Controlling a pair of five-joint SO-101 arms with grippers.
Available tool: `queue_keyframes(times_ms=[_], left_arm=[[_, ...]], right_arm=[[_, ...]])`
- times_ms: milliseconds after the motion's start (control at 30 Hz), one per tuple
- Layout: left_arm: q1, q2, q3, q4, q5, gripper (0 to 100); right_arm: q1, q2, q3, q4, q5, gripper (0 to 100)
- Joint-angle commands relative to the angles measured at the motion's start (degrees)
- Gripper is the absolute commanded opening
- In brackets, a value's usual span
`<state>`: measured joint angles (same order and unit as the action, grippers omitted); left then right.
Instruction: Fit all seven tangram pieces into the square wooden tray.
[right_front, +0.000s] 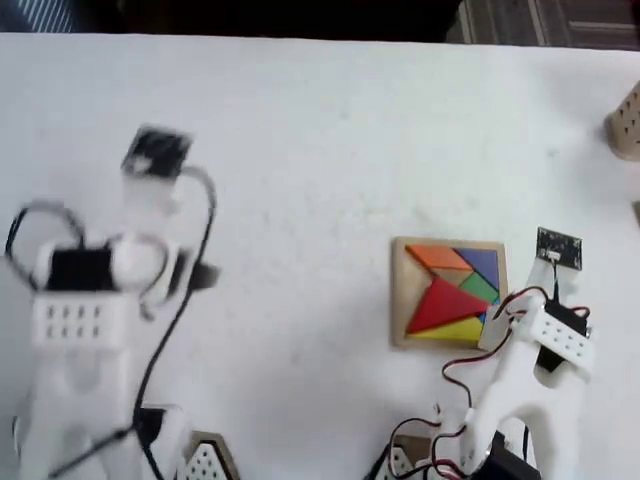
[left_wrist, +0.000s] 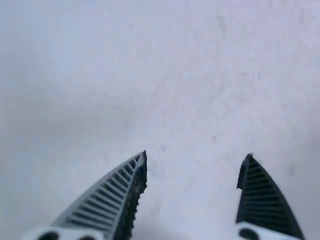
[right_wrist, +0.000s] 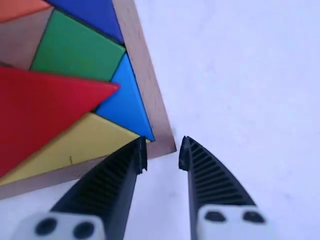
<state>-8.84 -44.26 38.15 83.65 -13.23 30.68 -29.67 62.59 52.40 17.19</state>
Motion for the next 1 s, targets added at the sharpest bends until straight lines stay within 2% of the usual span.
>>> queue_keyframes(times_ms=[0,100,167,233,333,367,433,567,667,867,967], left_arm=[[-7.34,-11.91,14.15,-6.24,0.35,29],[-13.14,-18.59,24.62,-10.73,0.53,29],[-15.43,-21.32,29.89,-12.92,0.53,27],[-16.75,-22.37,33.05,-15.12,0.18,20],[-17.27,-22.02,37.19,-20.48,0.18,3],[-17.19,-21.76,38.68,-22.59,0.18,1],[-17.19,-21.32,41.05,-25.67,0.18,5],[-17.19,-20.79,43.69,-29.98,0.09,2],[-17.1,-20.88,43.78,-30.07,0.09,3],[-16.57,-21.05,44.84,-29.71,0.09,3],[-12.79,-21.05,45.8,-29.27,0.09,3]], right_arm=[[-1.27,-2.42,-6.59,5.58,0.62,10.8],[-2.42,-2.42,-12.13,11.47,0.79,4.7],[-3.82,-2.42,-15.91,16.4,3.43,1.3],[-6.11,-2.42,-19.25,21.76,6.07,1.9],[-11.74,-2.33,-22.77,28.44,8.18,1.8],[-14.37,-2.33,-23.21,30.02,8.88,1.8],[-20.62,-1.98,-23.03,31.6,10.02,1.8],[-31.34,-1.8,-17.32,27.38,9.85,1.8],[-36.0,-1.71,-12.92,22.11,7.91,1.8],[-35.82,-1.71,-8.09,15.08,5.54,1.8],[-34.33,-1.63,-5.98,10.77,4.13,1.8]])
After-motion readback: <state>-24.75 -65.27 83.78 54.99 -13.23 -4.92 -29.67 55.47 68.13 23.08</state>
